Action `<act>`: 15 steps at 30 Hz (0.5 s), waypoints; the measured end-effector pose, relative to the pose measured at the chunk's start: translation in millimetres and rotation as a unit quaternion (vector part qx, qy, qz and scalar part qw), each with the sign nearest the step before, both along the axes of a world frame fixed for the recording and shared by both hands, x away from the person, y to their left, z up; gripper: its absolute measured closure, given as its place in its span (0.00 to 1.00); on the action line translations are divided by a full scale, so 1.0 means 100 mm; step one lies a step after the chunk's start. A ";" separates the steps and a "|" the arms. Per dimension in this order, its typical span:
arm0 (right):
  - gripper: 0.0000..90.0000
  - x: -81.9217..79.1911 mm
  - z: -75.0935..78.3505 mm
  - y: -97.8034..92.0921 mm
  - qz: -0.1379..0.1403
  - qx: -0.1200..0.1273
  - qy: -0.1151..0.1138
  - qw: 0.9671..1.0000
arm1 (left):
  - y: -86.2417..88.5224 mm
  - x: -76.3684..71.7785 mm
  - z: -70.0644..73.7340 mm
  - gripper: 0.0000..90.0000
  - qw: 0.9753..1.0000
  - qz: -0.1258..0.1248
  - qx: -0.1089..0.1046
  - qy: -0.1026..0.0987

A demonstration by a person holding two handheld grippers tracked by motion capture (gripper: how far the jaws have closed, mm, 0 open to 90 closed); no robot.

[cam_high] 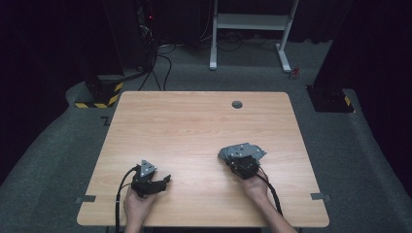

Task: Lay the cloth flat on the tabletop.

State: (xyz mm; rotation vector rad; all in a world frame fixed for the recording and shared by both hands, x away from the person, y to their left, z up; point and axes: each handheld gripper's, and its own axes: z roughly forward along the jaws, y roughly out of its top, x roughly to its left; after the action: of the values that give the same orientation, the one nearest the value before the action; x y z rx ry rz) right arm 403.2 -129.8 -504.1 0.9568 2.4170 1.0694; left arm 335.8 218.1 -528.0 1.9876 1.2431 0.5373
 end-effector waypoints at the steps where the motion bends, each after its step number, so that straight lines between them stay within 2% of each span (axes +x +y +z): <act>1: 0.96 -0.01 0.00 0.03 0.004 0.001 0.001 1.000 | 0.00 0.00 0.00 0.33 1.000 0.000 0.000 0.000; 9: 0.96 -0.08 -0.03 0.21 0.026 0.010 0.010 1.000 | 0.00 0.00 0.00 0.33 1.000 0.000 0.001 0.000; 14: 0.96 -0.15 -0.02 0.35 0.046 0.002 0.004 0.999 | 0.00 0.00 0.00 0.33 1.000 0.000 0.001 0.000; 15: 0.96 -0.17 -0.01 0.38 0.048 0.004 0.009 0.999 | 0.00 0.00 0.00 0.33 1.000 0.000 0.002 0.000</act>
State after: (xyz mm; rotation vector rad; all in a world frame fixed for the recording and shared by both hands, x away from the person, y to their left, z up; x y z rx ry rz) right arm 386.6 -92.0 -505.5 0.8627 2.4976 1.1086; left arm 335.8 217.9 -527.9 1.9904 1.2422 0.5398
